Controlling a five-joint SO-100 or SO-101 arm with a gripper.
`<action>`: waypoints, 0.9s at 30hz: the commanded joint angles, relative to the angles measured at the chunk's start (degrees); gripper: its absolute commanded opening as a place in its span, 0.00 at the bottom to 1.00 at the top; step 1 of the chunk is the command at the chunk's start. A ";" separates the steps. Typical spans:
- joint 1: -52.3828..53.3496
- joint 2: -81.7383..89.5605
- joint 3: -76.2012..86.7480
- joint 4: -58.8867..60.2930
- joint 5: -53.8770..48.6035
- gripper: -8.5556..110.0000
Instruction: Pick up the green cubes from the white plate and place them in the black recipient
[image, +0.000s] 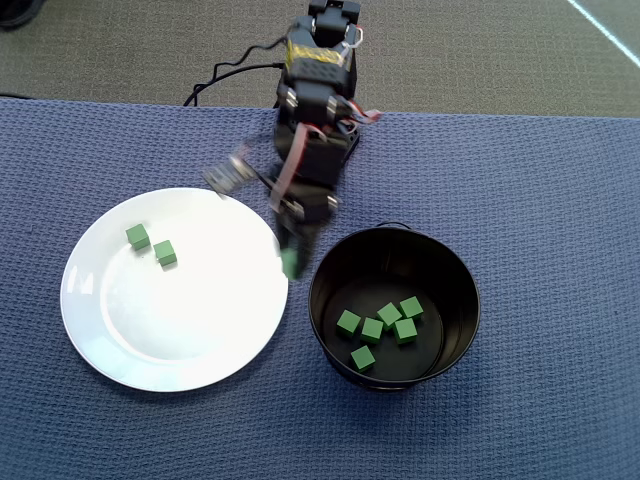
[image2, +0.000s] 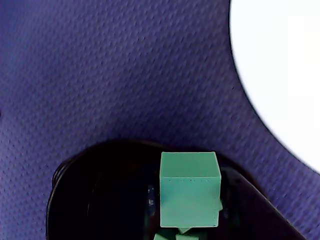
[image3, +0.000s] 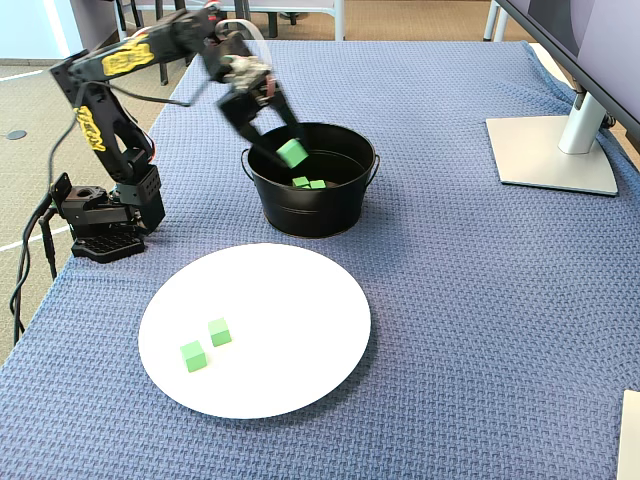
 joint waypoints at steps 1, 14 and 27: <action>-7.29 -8.17 -6.94 -0.35 5.36 0.07; -16.35 -26.19 -15.47 6.06 7.12 0.39; 2.99 -13.01 -28.92 13.54 0.44 0.39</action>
